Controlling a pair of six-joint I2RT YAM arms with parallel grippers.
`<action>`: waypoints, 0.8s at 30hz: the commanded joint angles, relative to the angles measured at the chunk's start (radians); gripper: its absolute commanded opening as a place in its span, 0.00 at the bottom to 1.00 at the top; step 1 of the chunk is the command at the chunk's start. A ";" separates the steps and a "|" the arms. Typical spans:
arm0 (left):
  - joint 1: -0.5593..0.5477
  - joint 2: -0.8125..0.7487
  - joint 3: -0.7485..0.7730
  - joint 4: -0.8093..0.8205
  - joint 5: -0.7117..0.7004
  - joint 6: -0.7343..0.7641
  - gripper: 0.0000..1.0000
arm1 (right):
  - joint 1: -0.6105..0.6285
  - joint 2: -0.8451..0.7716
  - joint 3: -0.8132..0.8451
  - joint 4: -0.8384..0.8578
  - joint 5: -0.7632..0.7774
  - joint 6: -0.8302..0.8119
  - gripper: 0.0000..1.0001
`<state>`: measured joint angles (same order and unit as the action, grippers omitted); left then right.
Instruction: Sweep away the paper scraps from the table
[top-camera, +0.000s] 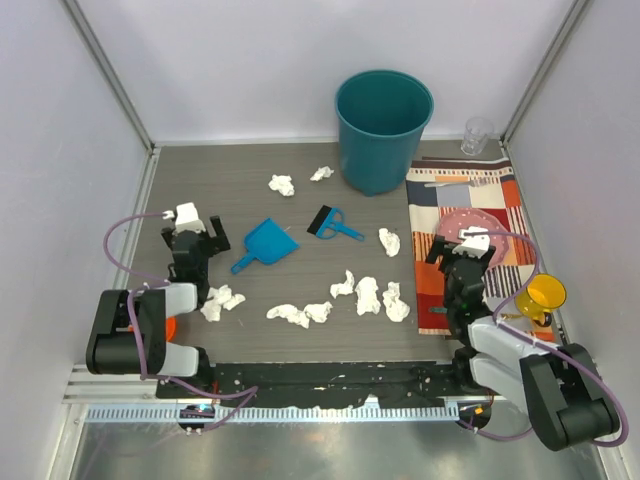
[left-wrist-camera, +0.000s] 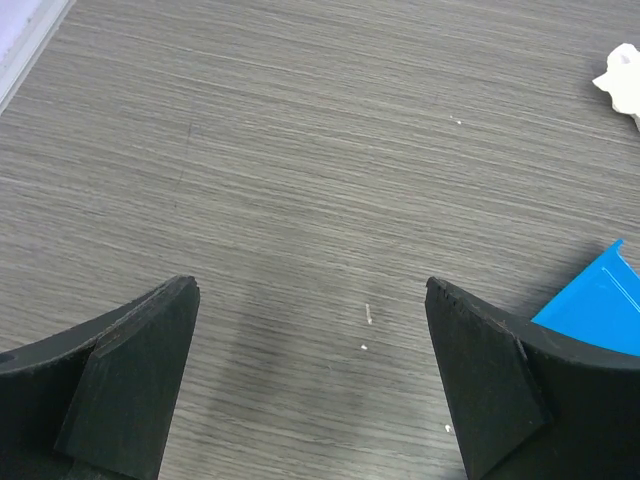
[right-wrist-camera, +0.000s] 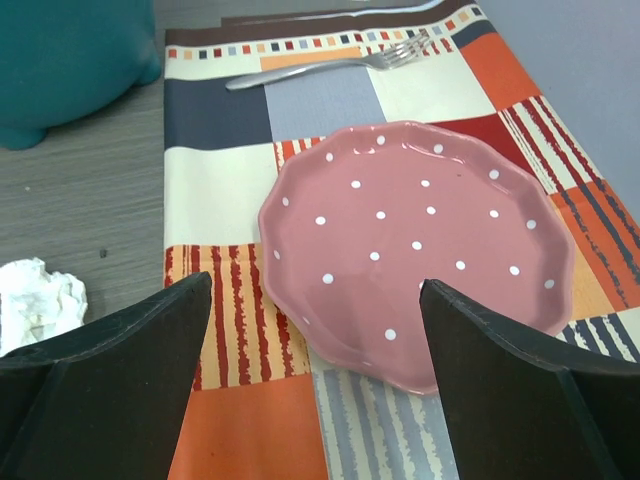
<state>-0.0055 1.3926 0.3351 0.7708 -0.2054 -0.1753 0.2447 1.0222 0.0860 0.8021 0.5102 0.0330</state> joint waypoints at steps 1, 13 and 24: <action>0.001 0.002 0.033 0.068 0.017 0.017 0.99 | -0.001 -0.051 0.060 -0.013 -0.010 0.008 0.91; -0.086 0.000 0.604 -0.684 0.816 0.378 0.96 | -0.001 -0.119 0.335 -0.447 -0.422 -0.007 0.91; -0.516 0.489 1.260 -1.467 0.856 0.960 0.85 | -0.002 -0.137 0.437 -0.601 -0.622 0.027 0.91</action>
<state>-0.4797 1.7473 1.4635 -0.3946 0.5823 0.5568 0.2447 0.9024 0.4713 0.2665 -0.0216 0.0414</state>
